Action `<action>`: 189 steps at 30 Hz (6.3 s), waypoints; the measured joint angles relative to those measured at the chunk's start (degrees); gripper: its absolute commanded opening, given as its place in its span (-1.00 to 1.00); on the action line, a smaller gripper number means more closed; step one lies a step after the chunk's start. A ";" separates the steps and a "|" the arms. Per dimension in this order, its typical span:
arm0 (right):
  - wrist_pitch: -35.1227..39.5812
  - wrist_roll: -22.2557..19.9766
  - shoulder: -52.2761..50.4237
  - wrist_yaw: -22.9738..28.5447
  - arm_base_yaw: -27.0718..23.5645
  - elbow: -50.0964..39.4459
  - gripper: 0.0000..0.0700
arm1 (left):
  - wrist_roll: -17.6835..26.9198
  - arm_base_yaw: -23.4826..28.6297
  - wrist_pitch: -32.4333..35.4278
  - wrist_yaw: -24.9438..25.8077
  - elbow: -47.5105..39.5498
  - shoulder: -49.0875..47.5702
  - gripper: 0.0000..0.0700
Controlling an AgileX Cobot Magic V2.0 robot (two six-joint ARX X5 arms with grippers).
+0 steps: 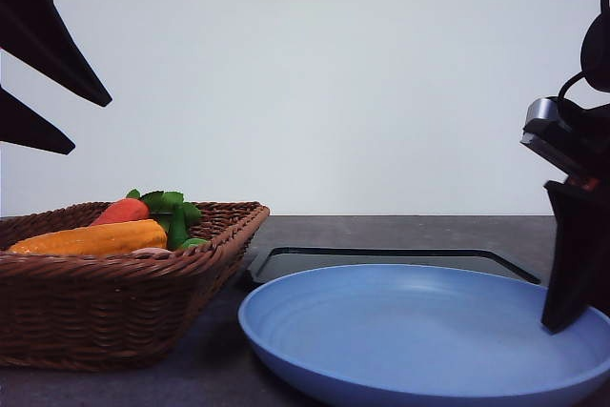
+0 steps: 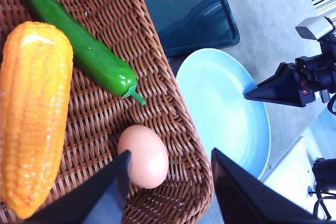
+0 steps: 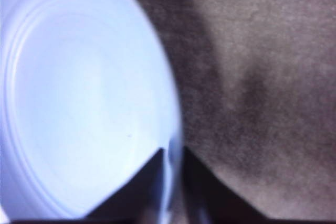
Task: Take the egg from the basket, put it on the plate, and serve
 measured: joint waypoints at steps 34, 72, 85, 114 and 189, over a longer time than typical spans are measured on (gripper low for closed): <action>-9.09 0.46 -17.11 0.14 -3.32 -0.02 -1.00 | -1.49 -20.80 3.28 -25.64 3.41 16.28 0.22; -9.71 0.33 -17.25 0.14 -3.32 -0.02 -1.00 | 0.69 -20.96 2.70 -28.74 3.58 21.11 0.03; -9.70 0.32 -17.25 0.14 -3.32 0.00 -1.00 | 0.69 -20.96 2.54 -28.62 3.58 21.11 -0.37; -9.68 0.39 -17.25 0.14 -3.34 0.00 -1.00 | 4.82 -29.21 -6.29 -11.93 24.22 21.73 -0.38; -8.01 -1.65 32.48 -3.17 -11.77 38.41 -0.30 | 10.48 -38.97 -12.46 -43.74 24.26 -9.01 0.07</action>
